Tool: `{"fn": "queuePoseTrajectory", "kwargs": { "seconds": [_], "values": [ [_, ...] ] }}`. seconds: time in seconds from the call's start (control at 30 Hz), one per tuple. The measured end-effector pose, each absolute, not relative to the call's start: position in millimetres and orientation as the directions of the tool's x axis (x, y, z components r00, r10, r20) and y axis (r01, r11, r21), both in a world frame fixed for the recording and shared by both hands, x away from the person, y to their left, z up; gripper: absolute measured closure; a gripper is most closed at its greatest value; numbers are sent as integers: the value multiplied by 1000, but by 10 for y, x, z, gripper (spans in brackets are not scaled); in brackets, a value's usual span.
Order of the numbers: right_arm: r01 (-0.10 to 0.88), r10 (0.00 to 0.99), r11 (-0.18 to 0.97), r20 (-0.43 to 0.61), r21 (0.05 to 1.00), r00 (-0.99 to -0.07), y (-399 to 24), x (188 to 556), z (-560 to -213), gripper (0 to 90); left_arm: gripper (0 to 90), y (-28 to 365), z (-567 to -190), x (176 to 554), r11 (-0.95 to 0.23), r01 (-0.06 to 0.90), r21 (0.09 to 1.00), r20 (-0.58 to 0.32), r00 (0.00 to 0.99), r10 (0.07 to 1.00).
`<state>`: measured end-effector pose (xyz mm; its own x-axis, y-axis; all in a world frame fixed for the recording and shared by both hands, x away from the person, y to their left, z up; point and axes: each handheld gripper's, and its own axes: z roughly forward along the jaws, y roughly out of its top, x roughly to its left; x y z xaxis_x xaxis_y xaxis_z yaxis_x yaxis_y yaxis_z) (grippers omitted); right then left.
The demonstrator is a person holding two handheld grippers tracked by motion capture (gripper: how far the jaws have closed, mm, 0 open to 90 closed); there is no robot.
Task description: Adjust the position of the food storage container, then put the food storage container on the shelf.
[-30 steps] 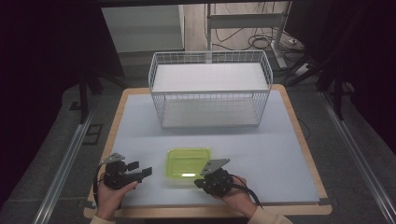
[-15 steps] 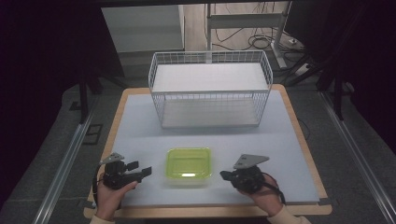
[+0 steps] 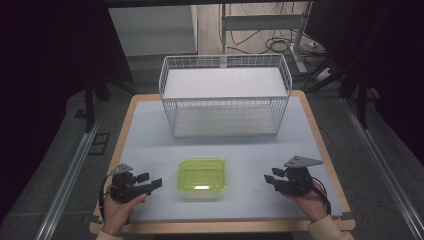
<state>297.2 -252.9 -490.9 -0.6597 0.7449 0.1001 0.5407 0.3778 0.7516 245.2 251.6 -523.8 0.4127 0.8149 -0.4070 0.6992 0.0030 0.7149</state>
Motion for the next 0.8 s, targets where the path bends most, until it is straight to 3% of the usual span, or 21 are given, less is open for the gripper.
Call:
{"fn": "queuePoseTrajectory", "kwargs": {
  "seconds": [0.13, 0.23, 0.33, 0.47, 0.8],
  "values": [
    [537, 757, 357, 100, 765, -646, -2554, 2991, -4894, 448, 321, 2516, -5229, 2440, 1, 696, 719, -403, 415, 816],
    [539, 765, 350, 98, 766, -636, -2584, 3013, -4896, 410, 402, 2523, -5213, 2439, 5, 697, 717, -410, 416, 812],
    [539, 768, 342, 101, 770, -632, -2611, 3025, -4903, 400, 570, 2534, -5195, 2443, 11, 695, 718, -419, 421, 804],
    [544, 774, 336, 104, 769, -624, -2641, 3047, -4909, 384, 870, 2544, -5182, 2444, 8, 712, 702, -431, 417, 800],
    [551, 790, 329, 95, 767, -605, -2679, 3078, -4911, 367, 900, 2373, -5197, 2548, -52, 737, 673, -424, 444, 789]
  ]
}}
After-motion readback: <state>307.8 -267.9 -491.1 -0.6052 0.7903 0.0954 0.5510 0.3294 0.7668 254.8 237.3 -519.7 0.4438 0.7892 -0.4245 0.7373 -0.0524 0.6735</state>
